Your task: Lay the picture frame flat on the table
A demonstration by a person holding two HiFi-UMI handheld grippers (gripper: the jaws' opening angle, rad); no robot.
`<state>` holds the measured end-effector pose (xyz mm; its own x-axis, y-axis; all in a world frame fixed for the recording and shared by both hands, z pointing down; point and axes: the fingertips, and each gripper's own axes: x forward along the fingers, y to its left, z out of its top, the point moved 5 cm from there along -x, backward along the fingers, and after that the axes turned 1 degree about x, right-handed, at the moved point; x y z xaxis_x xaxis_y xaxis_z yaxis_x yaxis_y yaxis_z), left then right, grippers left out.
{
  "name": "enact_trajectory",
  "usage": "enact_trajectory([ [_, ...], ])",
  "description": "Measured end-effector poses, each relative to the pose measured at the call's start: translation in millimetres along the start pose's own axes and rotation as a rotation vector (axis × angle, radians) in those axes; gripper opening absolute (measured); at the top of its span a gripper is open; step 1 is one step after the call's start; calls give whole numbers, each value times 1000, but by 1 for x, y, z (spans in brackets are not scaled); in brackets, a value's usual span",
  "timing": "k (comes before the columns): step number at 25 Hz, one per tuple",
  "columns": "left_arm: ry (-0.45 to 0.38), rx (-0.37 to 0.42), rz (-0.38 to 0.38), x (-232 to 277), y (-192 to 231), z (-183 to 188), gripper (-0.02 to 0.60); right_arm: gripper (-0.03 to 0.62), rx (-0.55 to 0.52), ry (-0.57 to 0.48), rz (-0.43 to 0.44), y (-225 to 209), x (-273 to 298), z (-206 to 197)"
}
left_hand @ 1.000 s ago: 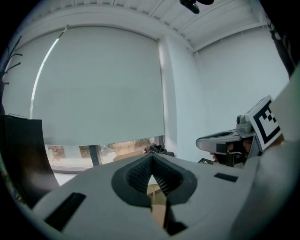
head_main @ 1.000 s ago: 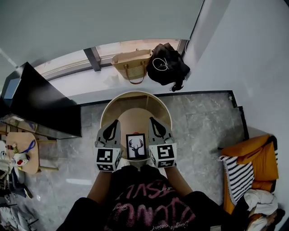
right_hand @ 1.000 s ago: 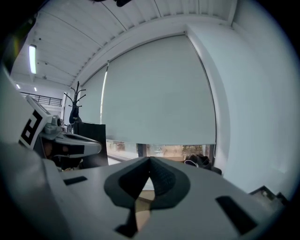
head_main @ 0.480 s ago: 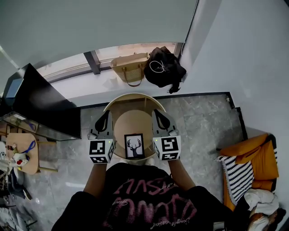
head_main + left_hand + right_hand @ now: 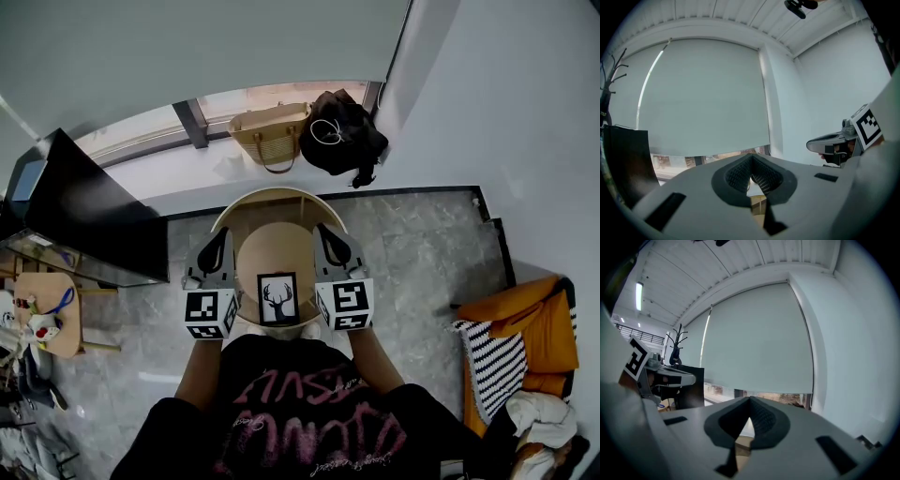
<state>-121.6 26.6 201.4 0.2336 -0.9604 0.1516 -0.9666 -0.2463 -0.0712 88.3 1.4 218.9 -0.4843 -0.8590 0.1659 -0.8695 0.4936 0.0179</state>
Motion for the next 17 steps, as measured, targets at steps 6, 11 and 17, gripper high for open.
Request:
enact_trajectory([
  [6, 14, 0, 12, 2, -6, -3, 11, 20, 4, 4, 4, -8, -1, -5],
  [11, 20, 3, 16, 6, -13, -5, 11, 20, 4, 8, 9, -15, -1, -9],
  [17, 16, 6, 23, 8, -18, -5, 11, 20, 9, 9, 10, -22, 0, -13],
])
